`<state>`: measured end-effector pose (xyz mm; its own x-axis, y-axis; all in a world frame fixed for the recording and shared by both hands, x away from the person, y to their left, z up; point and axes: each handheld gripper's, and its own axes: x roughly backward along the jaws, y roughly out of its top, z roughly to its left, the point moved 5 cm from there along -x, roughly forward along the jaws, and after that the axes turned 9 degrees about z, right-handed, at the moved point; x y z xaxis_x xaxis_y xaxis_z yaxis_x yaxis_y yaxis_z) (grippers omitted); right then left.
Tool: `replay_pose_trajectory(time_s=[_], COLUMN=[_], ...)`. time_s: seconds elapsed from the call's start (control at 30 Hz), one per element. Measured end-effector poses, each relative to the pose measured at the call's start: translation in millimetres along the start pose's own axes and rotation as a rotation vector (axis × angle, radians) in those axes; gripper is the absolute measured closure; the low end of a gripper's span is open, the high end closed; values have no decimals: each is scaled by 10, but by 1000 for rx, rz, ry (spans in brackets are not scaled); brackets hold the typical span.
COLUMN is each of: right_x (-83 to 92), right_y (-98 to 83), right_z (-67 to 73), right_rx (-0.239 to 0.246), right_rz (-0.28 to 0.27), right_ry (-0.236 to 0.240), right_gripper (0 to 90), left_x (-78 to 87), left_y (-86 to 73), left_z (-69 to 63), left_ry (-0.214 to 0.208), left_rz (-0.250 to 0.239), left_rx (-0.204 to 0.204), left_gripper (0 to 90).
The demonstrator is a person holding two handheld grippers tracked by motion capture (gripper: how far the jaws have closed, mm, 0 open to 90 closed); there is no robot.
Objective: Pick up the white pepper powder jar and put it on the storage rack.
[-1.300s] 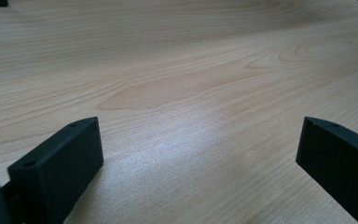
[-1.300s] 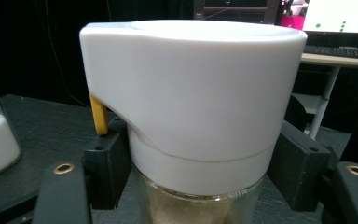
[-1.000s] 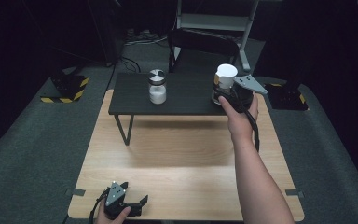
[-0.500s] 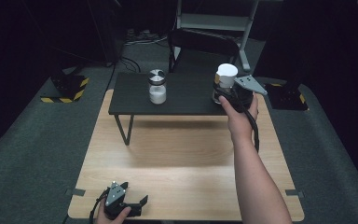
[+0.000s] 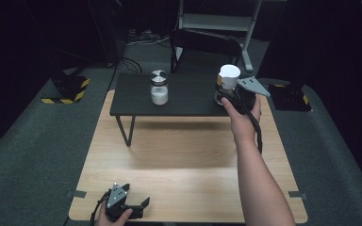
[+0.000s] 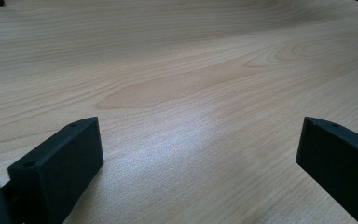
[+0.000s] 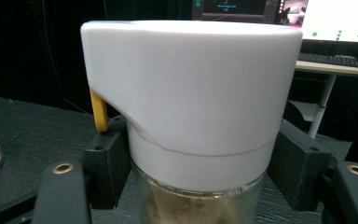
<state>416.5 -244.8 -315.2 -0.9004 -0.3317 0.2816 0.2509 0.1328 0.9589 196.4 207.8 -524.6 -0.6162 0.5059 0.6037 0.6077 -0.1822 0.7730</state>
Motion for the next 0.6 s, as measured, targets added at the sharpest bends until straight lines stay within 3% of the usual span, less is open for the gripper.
replay_pose_trajectory(time_s=[0.3, 0.6], right_x=[-3, -34], right_y=[4, -10], right_z=[-41, -20], right_rx=[-17, -17], right_rz=[4, 39], right_ry=[16, 15], right_gripper=[256, 5], left_x=[-1, -2], left_y=[0, 1], left_z=[0, -1], left_ry=[-1, 0], left_rz=[0, 0], left_rx=[4, 3], left_gripper=[9, 9])
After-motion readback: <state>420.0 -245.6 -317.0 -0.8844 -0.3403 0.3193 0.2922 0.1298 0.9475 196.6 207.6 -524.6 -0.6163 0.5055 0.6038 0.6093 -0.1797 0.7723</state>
